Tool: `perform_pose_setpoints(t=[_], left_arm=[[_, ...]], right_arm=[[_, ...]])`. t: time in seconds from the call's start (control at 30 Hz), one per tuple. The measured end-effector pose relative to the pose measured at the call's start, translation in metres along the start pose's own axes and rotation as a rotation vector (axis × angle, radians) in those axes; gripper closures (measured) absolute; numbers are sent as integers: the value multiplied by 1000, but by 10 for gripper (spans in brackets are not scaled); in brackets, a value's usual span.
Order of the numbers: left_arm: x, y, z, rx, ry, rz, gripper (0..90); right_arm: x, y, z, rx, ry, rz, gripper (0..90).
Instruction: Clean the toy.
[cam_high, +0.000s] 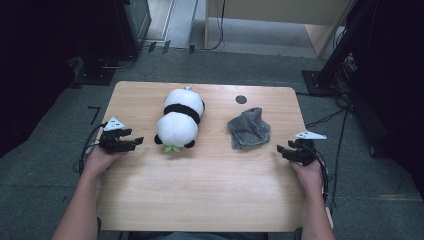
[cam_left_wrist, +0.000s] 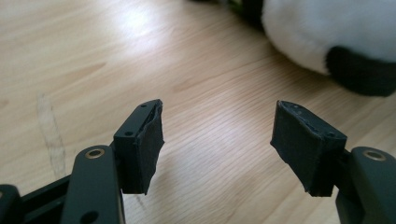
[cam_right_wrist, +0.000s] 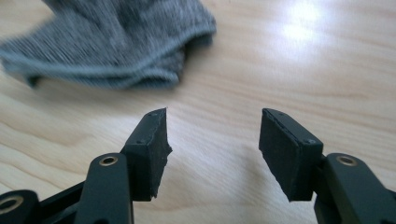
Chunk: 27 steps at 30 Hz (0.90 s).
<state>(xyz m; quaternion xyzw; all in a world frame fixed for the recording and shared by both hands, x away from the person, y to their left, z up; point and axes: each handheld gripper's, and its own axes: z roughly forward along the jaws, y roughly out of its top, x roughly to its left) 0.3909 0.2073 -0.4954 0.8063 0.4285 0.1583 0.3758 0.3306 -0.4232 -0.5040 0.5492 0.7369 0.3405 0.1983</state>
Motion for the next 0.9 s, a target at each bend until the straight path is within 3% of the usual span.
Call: perform_pose_setpoints(t=[0.13,0.23,0.37,0.43,0.9], left_arm=[[3,-5,2,11,37,28,338],[6,-8,4,19,48,35,338],[8,-13,9,57,74,52,337],[9,-13,8,61,66,32,332],[10,-16,9,40,60,41,282]], right_arm=[[0,-5,6,47,-11,-5,426],[3,-9,9,18,-35,-37,406],[3,-16,12,-49,-12,-45,335],[5,-16,12,-46,-19,-45,329],[8,-16,13,-40,-28,-39,281]])
